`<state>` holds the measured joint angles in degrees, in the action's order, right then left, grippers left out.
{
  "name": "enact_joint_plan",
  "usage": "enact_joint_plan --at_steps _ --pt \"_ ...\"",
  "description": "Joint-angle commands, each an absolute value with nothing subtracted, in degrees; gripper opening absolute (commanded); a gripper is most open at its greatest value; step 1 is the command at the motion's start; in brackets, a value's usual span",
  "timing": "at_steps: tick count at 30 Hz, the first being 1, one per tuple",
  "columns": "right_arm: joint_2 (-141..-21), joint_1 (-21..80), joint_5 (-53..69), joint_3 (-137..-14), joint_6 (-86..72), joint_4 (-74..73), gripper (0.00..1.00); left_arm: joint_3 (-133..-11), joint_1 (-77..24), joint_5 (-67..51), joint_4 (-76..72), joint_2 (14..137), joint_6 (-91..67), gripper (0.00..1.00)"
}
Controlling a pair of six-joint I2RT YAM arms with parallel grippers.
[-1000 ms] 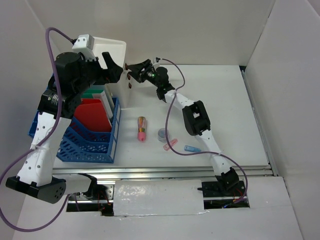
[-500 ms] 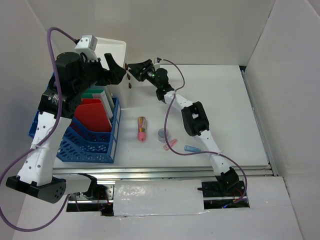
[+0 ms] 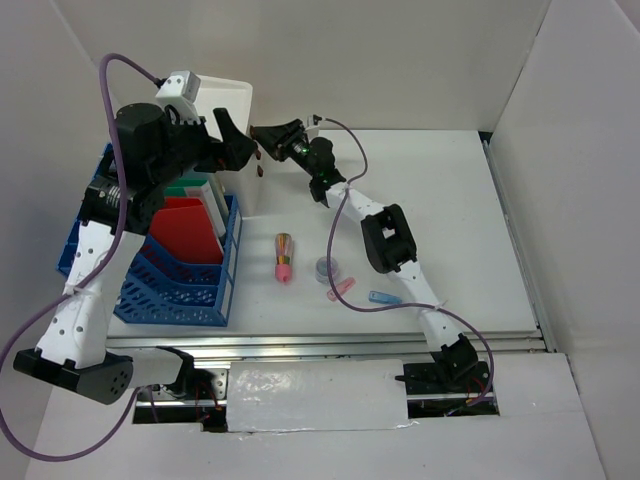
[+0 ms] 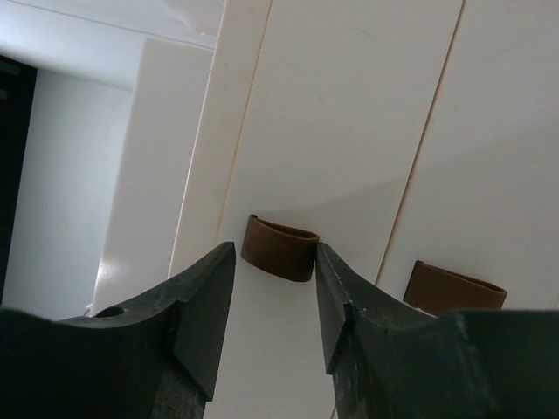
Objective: Organize the desk
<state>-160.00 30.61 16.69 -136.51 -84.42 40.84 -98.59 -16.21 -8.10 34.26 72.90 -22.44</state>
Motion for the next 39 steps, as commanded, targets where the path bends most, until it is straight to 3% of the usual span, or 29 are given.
enact_joint_plan --at_steps 1,4,8,12,17,25,39 --pt "-160.49 31.38 15.47 -139.83 -85.25 45.00 0.48 -99.32 -15.91 -10.11 31.55 73.12 -21.45 1.00" --pt "-160.23 31.38 15.47 -139.83 -84.64 44.91 0.35 -99.40 -15.91 -10.37 31.64 73.13 -21.27 1.00" --pt "-160.05 31.46 14.94 -139.57 -84.46 45.09 0.05 -99.40 -15.91 -10.72 31.55 73.13 -21.27 1.00" --pt "-159.70 31.46 14.77 -138.78 -83.94 45.35 0.00 -99.14 -15.91 -10.90 31.38 73.30 -21.18 0.99" --pt "-156.80 31.20 15.12 -134.49 -82.53 46.93 0.00 -99.23 -15.91 -10.90 31.55 73.65 -21.09 0.99" --pt "-148.45 28.31 16.34 -114.81 -83.14 56.33 0.00 -98.88 -15.56 -10.90 31.29 72.77 -21.01 1.00" --pt "-141.60 23.73 20.57 -106.01 -81.82 57.39 0.00 -98.53 -15.29 -10.64 31.03 73.39 -21.18 1.00"
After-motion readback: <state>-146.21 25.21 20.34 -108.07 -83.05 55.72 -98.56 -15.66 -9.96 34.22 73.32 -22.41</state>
